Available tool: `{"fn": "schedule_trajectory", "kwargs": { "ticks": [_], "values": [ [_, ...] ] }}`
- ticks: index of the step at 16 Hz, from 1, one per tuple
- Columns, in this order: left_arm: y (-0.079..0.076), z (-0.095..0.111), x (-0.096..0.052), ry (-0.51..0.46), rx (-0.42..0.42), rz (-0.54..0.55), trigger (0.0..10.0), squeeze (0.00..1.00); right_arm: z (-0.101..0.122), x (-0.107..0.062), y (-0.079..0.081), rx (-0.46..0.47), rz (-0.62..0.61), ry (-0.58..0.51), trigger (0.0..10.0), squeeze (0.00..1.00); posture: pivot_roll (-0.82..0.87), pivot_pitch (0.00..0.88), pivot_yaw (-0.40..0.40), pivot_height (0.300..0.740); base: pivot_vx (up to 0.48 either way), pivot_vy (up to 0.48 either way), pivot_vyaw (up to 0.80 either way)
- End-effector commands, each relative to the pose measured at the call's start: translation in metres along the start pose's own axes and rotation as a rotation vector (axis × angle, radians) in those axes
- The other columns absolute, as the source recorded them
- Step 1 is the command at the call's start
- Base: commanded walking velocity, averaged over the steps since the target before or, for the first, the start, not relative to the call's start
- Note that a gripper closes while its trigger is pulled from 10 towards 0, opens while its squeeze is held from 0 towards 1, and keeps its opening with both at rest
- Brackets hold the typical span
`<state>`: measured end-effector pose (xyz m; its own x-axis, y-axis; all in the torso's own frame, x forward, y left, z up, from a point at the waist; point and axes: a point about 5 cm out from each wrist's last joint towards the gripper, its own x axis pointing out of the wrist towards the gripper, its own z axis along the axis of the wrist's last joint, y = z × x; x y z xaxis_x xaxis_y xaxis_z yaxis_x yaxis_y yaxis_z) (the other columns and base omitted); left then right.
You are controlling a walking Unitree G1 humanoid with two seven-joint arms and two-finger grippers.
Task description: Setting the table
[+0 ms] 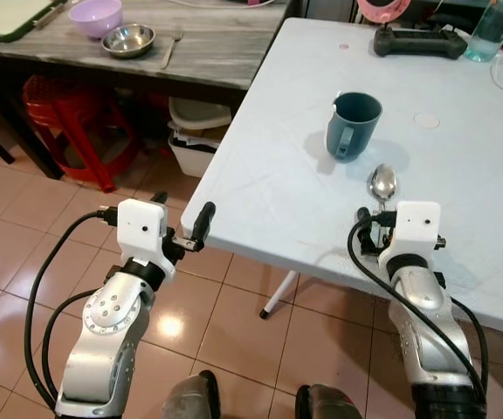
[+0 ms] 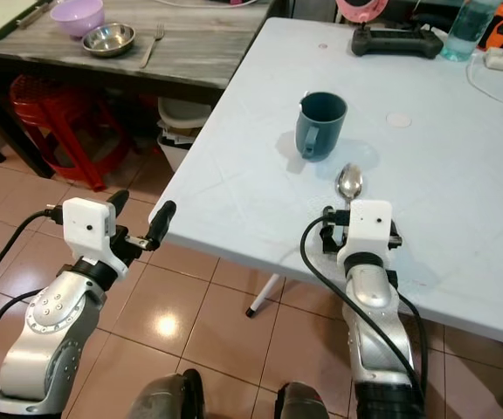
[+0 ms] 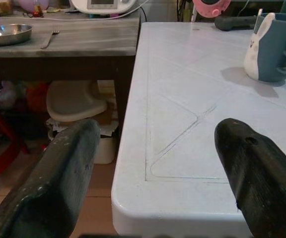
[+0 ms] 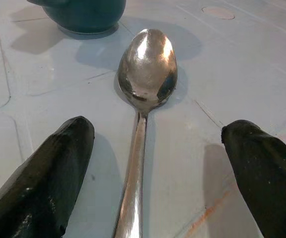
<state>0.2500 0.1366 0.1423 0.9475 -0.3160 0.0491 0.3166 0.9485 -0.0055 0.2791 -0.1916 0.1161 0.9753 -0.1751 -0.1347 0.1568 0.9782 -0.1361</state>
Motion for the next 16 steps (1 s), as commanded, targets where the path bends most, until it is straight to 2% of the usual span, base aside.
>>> {"fn": "schedule_trajectory", "kwargs": {
  "ticks": [1, 4, 5, 6, 7, 8, 13, 16],
  "values": [
    [0.001, 0.003, -0.003, 0.002, 0.012, -0.01, 10.0, 0.0, -0.01, 0.002, 0.002, -0.006, 0.029, 0.066, 10.0, 0.0, 0.01, 0.18, 0.077, 0.74, 0.0, 0.0, 0.0],
    [0.002, 0.002, -0.005, 0.009, 0.015, -0.009, 10.0, 0.0, -0.022, 0.002, 0.004, 0.001, 0.066, 0.153, 10.0, 0.0, 0.02, 0.188, 0.079, 0.74, 0.0, 0.0, 0.0],
    [0.002, 0.002, -0.006, 0.013, 0.015, -0.01, 10.0, 0.0, -0.026, 0.0, 0.005, 0.002, 0.075, 0.181, 8.6, 0.0, 0.02, 0.188, 0.079, 0.74, 0.0, 0.0, 0.0],
    [0.002, 0.002, -0.006, 0.014, 0.015, -0.011, 10.0, 0.0, -0.03, -0.001, 0.005, 0.009, 0.078, 0.204, 3.6, 0.0, 0.02, 0.188, 0.079, 0.74, 0.0, 0.0, 0.0],
    [0.002, 0.002, -0.006, 0.017, 0.014, -0.011, 10.0, 0.0, -0.033, -0.002, 0.006, 0.015, 0.088, 0.224, 0.9, 0.0, 0.02, 0.191, 0.079, 0.74, 0.0, 0.0, 0.0],
    [0.001, 0.001, -0.006, 0.02, 0.013, -0.011, 10.0, 0.0, -0.035, -0.002, 0.006, 0.013, 0.1, 0.243, 0.0, 0.0, 0.01, 0.194, 0.078, 0.74, 0.0, 0.0, 0.0],
    [0.0, 0.001, -0.003, 0.022, 0.01, -0.013, 10.0, 0.0, -0.033, 0.003, -0.003, 0.055, 0.116, 0.218, 0.0, 0.0, 0.01, 0.195, 0.075, 0.74, 0.0, 0.0, 0.0],
    [0.001, 0.001, -0.003, 0.023, 0.011, -0.011, 10.0, 0.0, -0.036, 0.004, -0.006, 0.097, 0.104, 0.251, 0.0, 0.0, 0.01, 0.193, 0.072, 0.74, 0.0, 0.0, 0.0]
  ]
}}
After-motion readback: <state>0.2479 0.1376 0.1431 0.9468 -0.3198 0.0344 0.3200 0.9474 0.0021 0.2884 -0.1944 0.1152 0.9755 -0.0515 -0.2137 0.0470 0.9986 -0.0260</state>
